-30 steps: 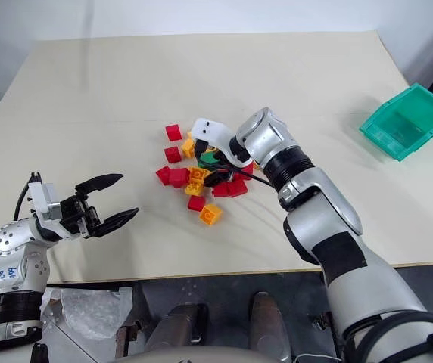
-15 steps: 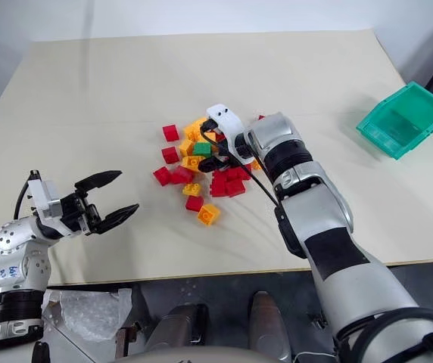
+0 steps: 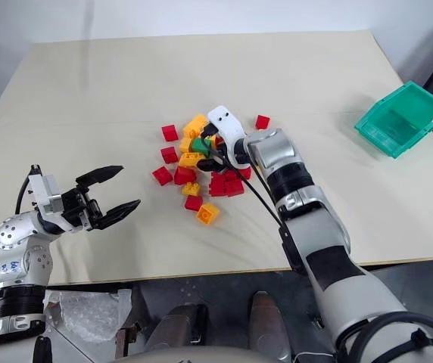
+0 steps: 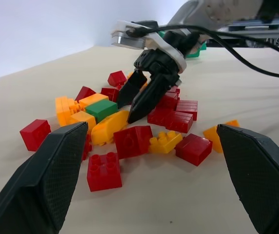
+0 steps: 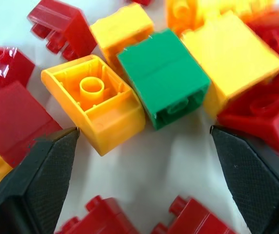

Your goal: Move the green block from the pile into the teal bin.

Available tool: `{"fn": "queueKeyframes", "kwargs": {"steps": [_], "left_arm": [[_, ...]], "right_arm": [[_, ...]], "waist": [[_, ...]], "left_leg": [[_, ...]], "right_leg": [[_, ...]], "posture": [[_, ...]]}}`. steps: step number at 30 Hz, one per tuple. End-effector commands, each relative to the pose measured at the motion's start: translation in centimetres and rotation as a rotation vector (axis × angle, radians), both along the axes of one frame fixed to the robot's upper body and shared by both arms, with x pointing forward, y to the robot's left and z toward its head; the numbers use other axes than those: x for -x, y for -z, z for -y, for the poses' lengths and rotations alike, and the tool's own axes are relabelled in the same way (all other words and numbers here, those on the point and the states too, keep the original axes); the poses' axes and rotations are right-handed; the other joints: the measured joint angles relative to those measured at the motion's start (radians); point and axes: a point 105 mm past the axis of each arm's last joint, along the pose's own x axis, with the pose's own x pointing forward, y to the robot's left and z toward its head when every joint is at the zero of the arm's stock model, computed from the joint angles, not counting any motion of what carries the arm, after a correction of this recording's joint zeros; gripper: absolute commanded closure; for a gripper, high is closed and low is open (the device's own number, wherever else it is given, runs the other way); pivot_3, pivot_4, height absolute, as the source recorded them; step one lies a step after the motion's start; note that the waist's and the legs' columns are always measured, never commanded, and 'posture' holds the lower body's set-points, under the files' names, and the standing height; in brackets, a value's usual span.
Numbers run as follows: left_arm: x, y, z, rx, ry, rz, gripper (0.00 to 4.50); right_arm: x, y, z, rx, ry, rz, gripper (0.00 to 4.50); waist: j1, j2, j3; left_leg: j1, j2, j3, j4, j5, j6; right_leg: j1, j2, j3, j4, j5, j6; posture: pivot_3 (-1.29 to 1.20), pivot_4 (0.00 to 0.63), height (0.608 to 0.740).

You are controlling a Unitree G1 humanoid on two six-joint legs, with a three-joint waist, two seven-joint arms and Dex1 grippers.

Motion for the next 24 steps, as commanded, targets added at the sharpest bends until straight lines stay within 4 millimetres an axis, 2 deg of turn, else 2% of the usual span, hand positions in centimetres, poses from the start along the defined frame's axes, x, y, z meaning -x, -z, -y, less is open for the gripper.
{"fn": "queueKeyframes", "kwargs": {"steps": [1,5,10,17,24], "left_arm": [[-0.1,-0.4,0.1,0.003,0.005,0.022,0.00],[-0.2,-0.5,0.2,0.004,0.007,0.024,0.00],[-0.3,-0.6,0.2,0.004,0.006,0.027,0.00],[-0.2,-0.6,0.2,0.006,0.001,0.030,0.00],[0.0,-0.5,0.1,0.009,-0.007,0.029,0.00]], "right_arm": [[0.3,-1.7,-0.7,0.071,-0.109,0.146,0.02],[-0.1,-1.7,-0.5,0.156,-0.166,0.210,0.02],[-0.3,-2.2,-1.2,0.232,-0.258,0.293,0.02],[-0.7,-3.1,-2.7,0.239,-0.284,0.332,0.02],[0.1,-2.4,-3.9,0.265,-0.374,0.323,0.02]], "waist": [[-0.001,0.000,0.000],[0.000,0.000,0.000],[-0.002,0.000,0.000],[-0.005,0.000,0.000],[-0.005,0.000,0.000]], "left_leg": [[0.000,0.000,0.000,0.000,0.000,0.000],[0.000,0.000,0.000,0.000,0.000,0.000],[0.000,0.000,0.000,0.000,0.000,0.000],[0.000,0.000,0.000,0.000,0.000,0.000],[0.000,0.000,0.000,0.000,0.000,0.000]], "right_leg": [[0.000,0.000,0.000,0.000,0.000,0.000],[0.000,0.000,0.000,0.000,0.000,0.000],[0.000,0.000,0.000,0.000,0.000,0.000],[0.000,0.000,0.000,-0.001,0.000,0.000],[0.000,0.000,0.000,-0.001,0.000,0.000]], "posture": [[0.00,0.150,0.740],[0.00,0.150,0.740],[0.00,0.150,0.740],[0.00,0.150,0.740],[0.00,0.150,0.740]]}}
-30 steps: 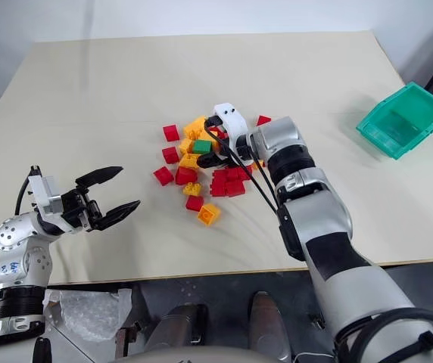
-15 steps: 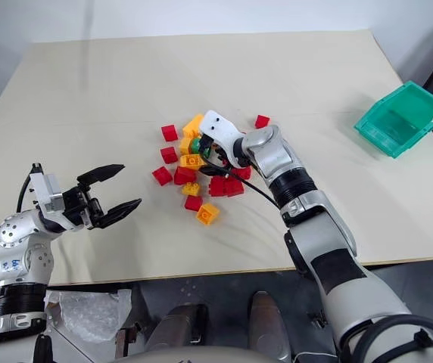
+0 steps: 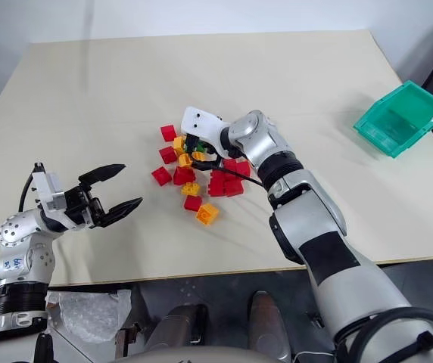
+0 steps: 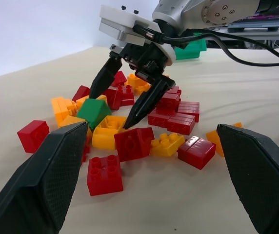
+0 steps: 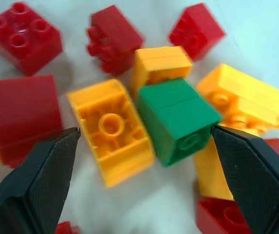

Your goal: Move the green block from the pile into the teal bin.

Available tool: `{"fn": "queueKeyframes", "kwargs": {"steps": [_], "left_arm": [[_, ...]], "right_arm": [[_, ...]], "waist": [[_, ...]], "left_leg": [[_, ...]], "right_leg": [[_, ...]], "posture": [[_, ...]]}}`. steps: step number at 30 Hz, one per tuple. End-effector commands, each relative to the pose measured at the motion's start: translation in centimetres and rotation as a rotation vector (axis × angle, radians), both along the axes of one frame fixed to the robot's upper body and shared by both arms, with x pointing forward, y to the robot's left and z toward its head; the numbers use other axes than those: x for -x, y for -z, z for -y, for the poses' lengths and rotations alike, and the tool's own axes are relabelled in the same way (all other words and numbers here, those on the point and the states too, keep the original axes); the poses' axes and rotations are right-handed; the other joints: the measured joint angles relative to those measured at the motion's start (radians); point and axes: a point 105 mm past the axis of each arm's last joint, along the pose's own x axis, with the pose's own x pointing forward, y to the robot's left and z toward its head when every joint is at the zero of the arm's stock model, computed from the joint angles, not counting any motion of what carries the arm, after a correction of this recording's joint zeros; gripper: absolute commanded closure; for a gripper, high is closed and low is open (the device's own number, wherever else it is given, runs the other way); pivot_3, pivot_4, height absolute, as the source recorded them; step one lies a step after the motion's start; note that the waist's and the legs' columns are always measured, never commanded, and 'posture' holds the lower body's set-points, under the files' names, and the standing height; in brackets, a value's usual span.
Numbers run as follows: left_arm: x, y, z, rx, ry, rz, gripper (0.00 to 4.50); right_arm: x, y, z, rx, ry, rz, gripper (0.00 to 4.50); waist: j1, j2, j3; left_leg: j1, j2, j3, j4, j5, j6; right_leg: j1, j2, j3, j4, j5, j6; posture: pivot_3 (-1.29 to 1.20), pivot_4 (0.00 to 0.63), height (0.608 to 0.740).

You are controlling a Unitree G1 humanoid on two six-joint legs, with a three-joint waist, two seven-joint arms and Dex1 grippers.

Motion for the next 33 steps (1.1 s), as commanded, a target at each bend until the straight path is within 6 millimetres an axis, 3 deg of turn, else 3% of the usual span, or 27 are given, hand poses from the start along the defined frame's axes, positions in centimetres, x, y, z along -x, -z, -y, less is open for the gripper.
{"fn": "queueKeyframes", "kwargs": {"steps": [1,4,9,19,25,29,33], "left_arm": [[0.3,-0.8,0.0,0.003,-0.007,0.045,0.00],[0.3,-0.7,0.0,0.004,-0.009,0.047,0.00],[0.3,-0.8,-0.1,0.004,-0.016,0.051,0.00],[0.2,-0.9,0.2,0.005,-0.011,0.056,0.00],[0.3,-0.9,0.0,0.003,-0.013,0.056,0.00],[0.2,-0.9,0.2,0.003,-0.010,0.057,0.00],[0.0,-1.0,0.4,0.005,-0.007,0.062,0.00]], "right_arm": [[0.6,-0.9,-1.3,0.008,-0.073,0.014,0.02],[1.8,-0.3,-1.8,0.052,-0.181,-0.028,0.02],[2.5,-1.3,-1.6,0.032,-0.254,-0.056,0.02],[4.2,-1.8,1.0,0.084,-0.392,-0.123,0.02],[3.4,-2.1,3.1,0.127,-0.342,-0.060,0.02],[0.9,-4.1,1.5,0.002,-0.149,0.039,0.02],[0.4,-3.9,0.1,-0.027,-0.093,0.032,0.02]], "waist": [[0.000,0.000,0.000],[-0.003,0.000,0.000],[-0.010,0.000,0.000],[-0.008,0.000,0.000],[-0.004,0.000,0.000],[-0.013,0.000,0.000],[-0.018,0.000,0.000]], "left_leg": [[0.000,0.000,0.000,0.000,0.000,0.000],[0.000,0.000,0.000,0.000,0.000,0.000],[0.000,0.000,0.000,0.000,0.000,0.000],[0.000,0.000,0.000,0.000,0.000,0.000],[0.000,0.000,0.000,0.000,0.000,0.000],[0.000,0.000,0.000,0.000,0.000,-0.001],[0.000,0.001,0.000,0.000,0.000,-0.001]], "right_leg": [[0.000,0.000,0.000,0.000,0.000,0.000],[0.000,0.000,0.000,0.000,0.000,0.000],[0.000,0.000,0.000,0.000,0.000,0.000],[0.000,0.000,0.000,0.000,0.000,0.000],[0.000,0.000,0.000,0.000,0.000,0.000],[0.000,0.000,0.000,0.000,0.000,0.000],[0.000,0.001,0.000,0.000,0.000,0.000]], "posture": [[0.00,0.150,0.740],[0.00,0.150,0.740],[0.00,0.150,0.740],[0.00,0.150,0.740],[0.00,0.150,0.740],[0.00,0.150,0.740],[0.00,0.150,0.740]]}}
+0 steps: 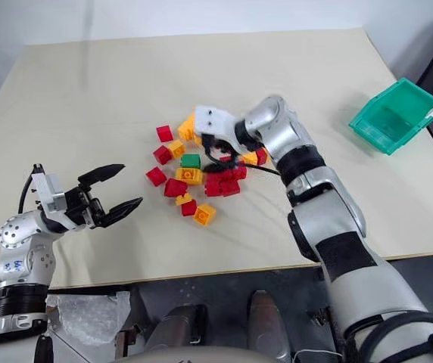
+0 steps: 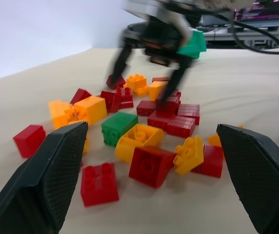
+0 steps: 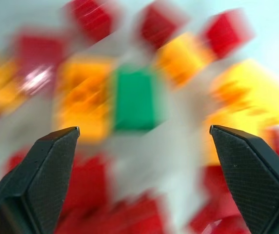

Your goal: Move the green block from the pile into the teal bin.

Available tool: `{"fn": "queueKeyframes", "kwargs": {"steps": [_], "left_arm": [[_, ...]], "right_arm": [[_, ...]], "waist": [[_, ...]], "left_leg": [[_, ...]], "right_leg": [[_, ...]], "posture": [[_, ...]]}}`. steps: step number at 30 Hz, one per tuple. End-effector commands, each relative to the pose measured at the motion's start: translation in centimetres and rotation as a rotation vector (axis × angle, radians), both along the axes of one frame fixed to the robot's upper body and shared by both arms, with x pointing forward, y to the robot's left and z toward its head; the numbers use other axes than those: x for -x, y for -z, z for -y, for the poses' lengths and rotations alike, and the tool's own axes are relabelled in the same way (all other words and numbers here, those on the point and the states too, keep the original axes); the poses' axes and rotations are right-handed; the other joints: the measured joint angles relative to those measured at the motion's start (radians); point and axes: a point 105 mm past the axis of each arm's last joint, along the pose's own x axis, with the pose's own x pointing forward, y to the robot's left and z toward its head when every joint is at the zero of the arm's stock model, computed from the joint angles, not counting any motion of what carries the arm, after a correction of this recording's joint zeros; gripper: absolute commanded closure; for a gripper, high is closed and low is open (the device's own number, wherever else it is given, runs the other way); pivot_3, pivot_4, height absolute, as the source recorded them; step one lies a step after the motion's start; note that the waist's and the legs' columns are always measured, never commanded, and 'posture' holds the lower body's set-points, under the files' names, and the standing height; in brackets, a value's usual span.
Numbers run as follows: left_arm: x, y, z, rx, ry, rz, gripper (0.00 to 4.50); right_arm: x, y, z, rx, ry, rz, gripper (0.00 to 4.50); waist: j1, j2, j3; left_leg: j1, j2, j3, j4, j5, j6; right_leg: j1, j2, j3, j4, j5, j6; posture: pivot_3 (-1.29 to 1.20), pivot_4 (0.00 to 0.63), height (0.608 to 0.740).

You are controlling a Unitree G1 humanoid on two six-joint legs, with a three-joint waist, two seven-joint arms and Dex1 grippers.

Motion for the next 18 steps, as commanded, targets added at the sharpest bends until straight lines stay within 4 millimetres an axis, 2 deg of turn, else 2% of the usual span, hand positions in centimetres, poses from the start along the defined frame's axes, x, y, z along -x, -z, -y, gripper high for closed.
{"fn": "queueKeyframes", "kwargs": {"steps": [1,5,9,18], "left_arm": [[0.0,-0.8,0.1,-0.001,-0.001,0.044,0.00],[0.0,-0.9,0.0,-0.001,-0.003,0.046,0.00],[0.3,-1.0,-0.5,-0.007,-0.017,0.051,0.00],[0.4,-1.0,-0.6,-0.005,-0.035,0.053,0.00]], "right_arm": [[-0.4,-0.5,-1.1,-0.036,0.043,0.011,0.02],[-0.5,-0.3,-2.0,-0.059,0.070,0.011,0.02],[-0.2,1.1,-2.6,-0.010,0.044,0.023,0.02],[-0.7,2.5,-2.9,-0.001,0.122,0.038,0.02]], "waist": [[0.000,0.000,0.000],[0.002,0.000,0.000],[0.001,0.000,0.000],[-0.003,0.000,0.000]], "left_leg": [[0.000,0.000,0.000,0.000,0.000,0.000],[0.000,-0.001,0.000,0.000,0.000,0.000],[0.000,-0.001,-0.001,0.000,0.000,0.000],[0.000,-0.001,-0.001,0.000,0.000,0.000]], "right_leg": [[0.000,0.000,0.000,0.000,0.000,0.000],[0.000,-0.001,0.000,0.000,0.000,0.000],[0.000,-0.001,0.000,0.000,0.000,0.000],[0.000,0.000,0.000,0.000,0.000,0.000]], "posture": [[0.00,0.150,0.740],[0.00,0.150,0.740],[0.00,0.150,0.740],[0.00,0.150,0.740]]}}
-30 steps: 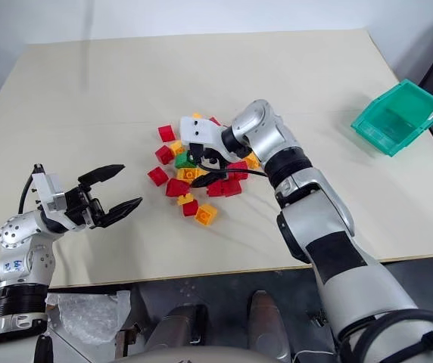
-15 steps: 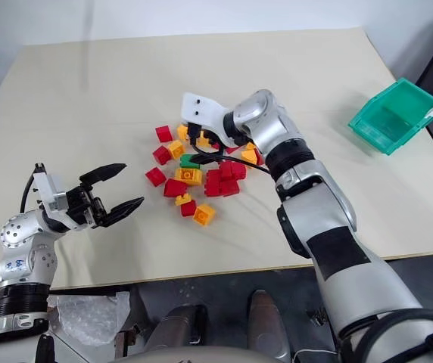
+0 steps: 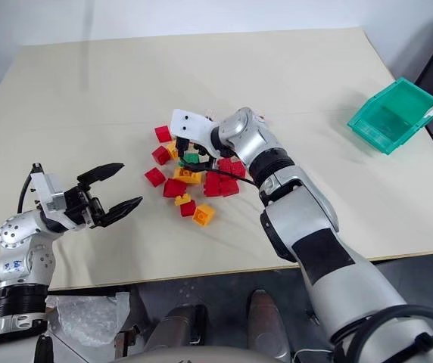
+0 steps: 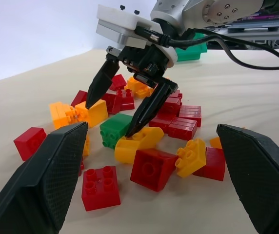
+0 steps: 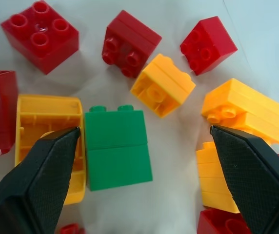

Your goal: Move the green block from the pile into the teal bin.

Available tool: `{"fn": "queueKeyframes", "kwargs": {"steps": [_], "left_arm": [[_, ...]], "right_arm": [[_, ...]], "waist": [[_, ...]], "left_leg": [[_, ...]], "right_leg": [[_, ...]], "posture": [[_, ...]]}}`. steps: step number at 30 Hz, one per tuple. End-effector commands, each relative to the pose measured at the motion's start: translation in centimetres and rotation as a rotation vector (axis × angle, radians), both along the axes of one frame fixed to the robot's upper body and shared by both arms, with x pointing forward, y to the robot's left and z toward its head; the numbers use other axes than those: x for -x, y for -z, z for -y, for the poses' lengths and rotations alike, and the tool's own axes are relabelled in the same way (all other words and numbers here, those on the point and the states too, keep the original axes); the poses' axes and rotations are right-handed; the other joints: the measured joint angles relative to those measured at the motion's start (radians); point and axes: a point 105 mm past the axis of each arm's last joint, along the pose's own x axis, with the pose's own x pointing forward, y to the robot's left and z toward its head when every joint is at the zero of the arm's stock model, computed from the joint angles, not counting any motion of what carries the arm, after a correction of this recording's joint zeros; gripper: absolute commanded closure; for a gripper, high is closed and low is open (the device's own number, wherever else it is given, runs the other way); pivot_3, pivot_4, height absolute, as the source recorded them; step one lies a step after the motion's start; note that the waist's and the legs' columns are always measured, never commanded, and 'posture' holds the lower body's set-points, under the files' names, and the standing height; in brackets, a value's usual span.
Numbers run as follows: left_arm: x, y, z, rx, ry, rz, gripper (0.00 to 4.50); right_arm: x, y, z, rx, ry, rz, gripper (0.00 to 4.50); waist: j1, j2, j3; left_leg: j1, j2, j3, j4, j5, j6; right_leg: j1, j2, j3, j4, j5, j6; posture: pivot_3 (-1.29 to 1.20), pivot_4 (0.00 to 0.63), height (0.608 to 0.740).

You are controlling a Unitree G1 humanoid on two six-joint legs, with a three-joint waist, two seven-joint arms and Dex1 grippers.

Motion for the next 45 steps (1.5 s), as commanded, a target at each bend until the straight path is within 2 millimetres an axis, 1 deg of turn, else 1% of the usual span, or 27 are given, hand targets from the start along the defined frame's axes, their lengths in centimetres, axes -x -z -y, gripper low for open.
{"fn": "queueKeyframes", "kwargs": {"steps": [1,4,5,6,10,13,17,21,24,25,27,28,29,30,32,34,36,38,40,41,42,44,45], "left_arm": [[0.3,-1.0,-0.3,-0.004,-0.017,0.054,0.00],[0.3,-1.1,-0.3,-0.002,-0.020,0.055,0.00],[0.3,-1.1,-0.3,-0.002,-0.021,0.055,0.00],[0.3,-1.1,-0.3,-0.003,-0.022,0.055,0.00],[0.3,-1.1,-0.4,-0.003,-0.025,0.054,0.00],[0.3,-1.1,-0.4,-0.002,-0.026,0.054,0.00],[0.0,-1.3,0.1,-0.005,-0.008,0.058,0.00],[-0.5,-2.2,1.6,-0.014,0.039,0.066,0.00],[-0.9,-2.7,2.3,-0.017,0.052,0.072,0.00],[-1.1,-2.8,2.8,-0.023,0.057,0.072,0.00],[-2.1,-3.5,4.6,-0.036,0.073,0.077,0.00],[-2.5,-3.7,5.2,-0.037,0.076,0.077,0.00],[-2.8,-3.9,5.6,-0.033,0.079,0.076,0.00],[-2.8,-3.9,6.0,-0.032,0.097,0.077,0.00],[-2.8,-3.7,6.3,-0.035,0.120,0.075,0.00],[-3.0,-3.6,6.3,-0.036,0.125,0.072,0.00],[-3.2,-3.6,6.3,-0.037,0.126,0.075,0.00],[-3.3,-3.6,6.3,-0.038,0.126,0.077,0.00],[-3.2,-3.6,6.0,-0.037,0.116,0.081,0.00],[-3.1,-3.5,5.9,-0.036,0.111,0.082,0.00],[-3.1,-3.5,5.9,-0.036,0.109,0.082,0.00],[-2.7,-3.2,5.7,-0.035,0.098,0.080,0.00],[-2.6,-3.2,5.6,-0.034,0.093,0.080,0.00]], "right_arm": [[0.0,0.0,-0.7,-0.016,0.021,-0.001,0.02],[0.4,0.1,-0.8,-0.033,0.009,-0.053,0.02],[0.4,0.1,-0.9,-0.036,0.006,-0.063,0.40],[0.6,0.2,-0.9,-0.034,-0.008,-0.081,0.60],[1.7,0.8,-0.7,-0.012,-0.073,-0.187,1.99],[1.6,0.7,-0.3,-0.005,-0.066,-0.188,2.90],[1.1,-1.5,0.4,-0.101,-0.046,-0.198,2.90],[0.4,-3.8,2.7,-0.158,-0.021,-0.156,2.90],[0.0,-5.2,3.9,-0.210,0.016,-0.120,2.90],[-0.2,-6.1,4.5,-0.239,0.034,-0.088,2.90],[-0.7,-7.9,7.3,-0.311,0.120,-0.019,2.90],[-0.6,-8.5,8.4,-0.331,0.150,-0.006,2.90],[-0.3,-8.4,9.2,-0.337,0.168,-0.016,2.90],[0.1,-8.0,9.5,-0.333,0.170,-0.025,2.90],[0.9,-7.2,9.7,-0.321,0.171,-0.039,2.90],[1.5,-6.1,9.6,-0.307,0.174,-0.061,2.90],[2.6,-4.5,9.0,-0.270,0.138,-0.104,2.90],[3.5,-3.5,8.5,-0.241,0.107,-0.130,2.90],[5.4,-1.2,5.5,-0.221,0.022,-0.203,2.90],[6.1,-0.5,4.6,-0.214,-0.006,-0.222,2.90],[6.5,-0.1,4.1,-0.211,-0.020,-0.232,2.90],[6.2,0.2,3.3,-0.210,-0.010,-0.227,2.90],[5.9,0.4,3.2,-0.200,-0.003,-0.224,2.34]], "waist": [[0.000,0.000,0.000],[0.000,0.000,0.000],[0.000,0.000,0.000],[0.001,0.000,0.000],[0.001,0.000,0.000],[0.001,0.000,0.000],[0.002,0.000,0.000],[0.012,0.000,0.000],[0.016,0.000,0.000],[0.015,0.000,0.000],[0.017,0.000,0.000],[0.030,0.000,0.000],[0.036,0.000,0.000],[0.038,0.000,0.000],[0.040,0.000,0.000],[0.031,0.000,0.000],[0.028,0.000,0.000],[0.028,0.000,0.000],[0.028,0.000,0.000],[0.029,0.000,0.000],[0.028,0.000,0.000],[0.029,0.000,0.000],[0.030,0.000,0.000]], "left_leg": [[0.000,0.000,0.000,0.000,0.000,0.000],[0.000,0.000,0.000,0.000,0.000,0.000],[0.000,0.000,0.000,0.000,0.000,0.000],[0.000,0.000,0.000,0.000,0.000,0.000],[0.000,0.000,0.000,0.000,0.000,0.000],[0.000,0.000,0.000,0.000,0.000,0.000],[0.000,0.000,0.000,0.001,0.000,0.000],[-0.001,-0.001,-0.001,0.001,0.000,0.000],[-0.001,-0.001,-0.001,0.002,0.000,0.000],[-0.001,-0.001,-0.001,0.002,0.000,0.000],[-0.001,-0.001,-0.001,0.002,0.000,0.000],[-0.001,-0.001,0.000,0.002,0.000,0.000],[-0.002,-0.001,-0.001,0.003,0.000,0.000],[-0.003,-0.001,-0.001,0.004,0.000,0.000],[-0.003,-0.002,-0.001,0.004,0.000,0.001],[-0.003,-0.002,0.001,0.003,-0.001,0.001],[-0.003,-0.003,0.001,0.003,0.000,0.001],[-0.002,-0.003,0.001,0.003,0.000,0.001],[-0.003,-0.002,0.001,0.004,0.000,0.001],[-0.002,-0.002,0.001,0.004,0.000,0.001],[-0.002,-0.002,0.001,0.004,0.000,0.001],[-0.002,-0.001,0.001,0.003,0.000,0.001],[-0.002,-0.002,0.001,0.004,0.000,0.001]], "right_leg": [[0.000,0.000,0.000,0.000,0.000,0.000],[0.000,0.000,0.000,0.000,0.000,0.000],[0.000,0.000,0.000,0.000,0.000,0.000],[0.000,0.000,0.000,0.000,0.000,0.000],[0.000,0.000,0.000,0.000,0.000,0.000],[0.000,0.000,0.000,0.000,0.000,0.000],[0.000,0.000,0.000,0.000,0.000,0.000],[0.000,-0.001,0.000,0.000,0.000,0.000],[0.000,-0.001,0.000,0.000,0.000,0.000],[0.000,-0.001,0.000,0.000,0.000,0.000],[0.000,0.000,0.000,0.000,0.000,0.000],[0.000,0.000,0.000,0.000,0.000,0.000],[0.000,0.000,-0.001,0.000,0.000,0.000],[0.000,-0.001,-0.001,0.000,0.000,0.001],[0.000,-0.001,0.000,0.000,0.001,0.001],[-0.001,0.000,0.000,-0.001,0.001,0.001],[-0.002,0.001,0.000,0.000,0.000,0.001],[-0.002,0.001,0.001,0.000,0.000,0.001],[-0.002,0.001,0.001,0.001,0.000,0.001],[-0.001,0.001,0.001,0.001,0.000,0.001],[-0.001,0.001,0.001,0.000,0.000,0.001],[-0.001,0.001,0.001,0.001,0.000,0.001],[-0.001,0.001,0.001,0.001,0.000,0.001]], "posture": [[0.00,0.150,0.740],[0.00,0.150,0.740],[0.00,0.150,0.740],[0.00,0.150,0.740],[0.00,0.150,0.740],[0.00,0.150,0.740],[0.00,0.150,0.740],[0.00,0.150,0.740],[0.00,0.150,0.740],[0.00,0.150,0.740],[0.00,0.150,0.740],[0.00,0.150,0.740],[0.00,0.150,0.740],[0.00,0.150,0.740],[0.00,0.150,0.740],[0.00,0.150,0.740],[0.00,0.150,0.740],[0.00,0.150,0.740],[0.00,0.150,0.740],[0.00,0.150,0.740],[0.00,0.150,0.740],[0.00,0.150,0.740],[0.00,0.150,0.740]]}}
